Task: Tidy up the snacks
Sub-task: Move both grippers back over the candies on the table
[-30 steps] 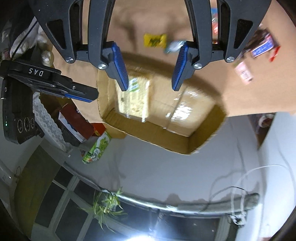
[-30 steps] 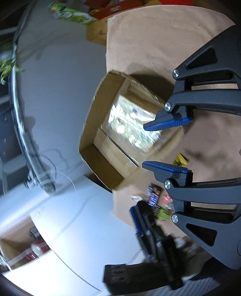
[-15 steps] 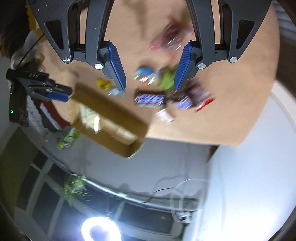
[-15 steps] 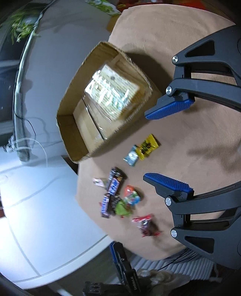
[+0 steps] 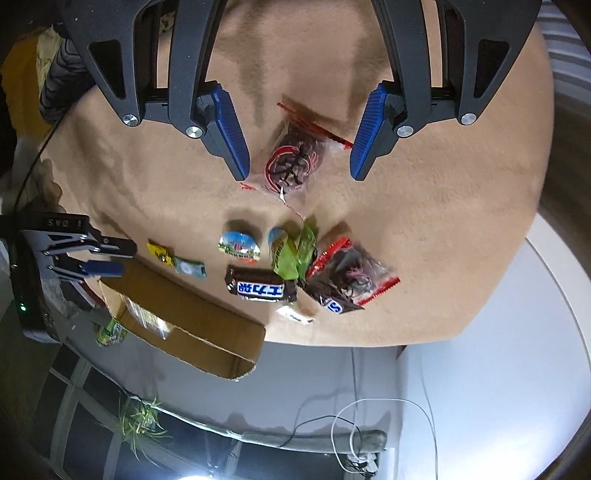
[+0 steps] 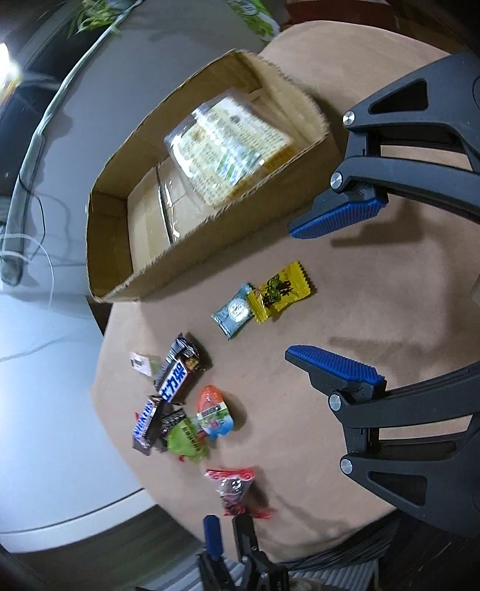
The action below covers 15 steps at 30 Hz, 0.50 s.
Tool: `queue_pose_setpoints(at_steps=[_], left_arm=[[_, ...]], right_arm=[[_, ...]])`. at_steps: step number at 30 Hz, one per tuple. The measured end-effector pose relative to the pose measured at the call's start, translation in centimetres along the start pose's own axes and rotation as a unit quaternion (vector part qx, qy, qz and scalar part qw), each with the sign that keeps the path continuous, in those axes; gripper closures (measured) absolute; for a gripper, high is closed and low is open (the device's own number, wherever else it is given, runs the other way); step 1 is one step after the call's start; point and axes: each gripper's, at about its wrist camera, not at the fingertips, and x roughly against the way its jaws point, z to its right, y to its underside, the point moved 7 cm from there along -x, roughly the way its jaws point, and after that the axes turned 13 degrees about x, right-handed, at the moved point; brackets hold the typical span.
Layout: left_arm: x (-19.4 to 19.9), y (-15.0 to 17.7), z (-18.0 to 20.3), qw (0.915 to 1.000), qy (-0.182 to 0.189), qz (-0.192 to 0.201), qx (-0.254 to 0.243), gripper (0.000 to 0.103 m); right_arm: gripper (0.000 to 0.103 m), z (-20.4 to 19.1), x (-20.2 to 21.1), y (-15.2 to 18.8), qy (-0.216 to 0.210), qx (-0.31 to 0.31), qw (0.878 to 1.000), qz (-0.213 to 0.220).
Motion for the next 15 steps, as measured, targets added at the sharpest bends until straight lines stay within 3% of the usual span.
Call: queue_pose_setpoints(at_steps=[15], left_arm=[[-2.0, -0.1, -0.1, 0.9996, 0.005, -0.015, -0.022, 0.044]], right_arm=[[0.040, -0.9, -4.0, -1.1, 0.013, 0.042, 0.998, -0.047]])
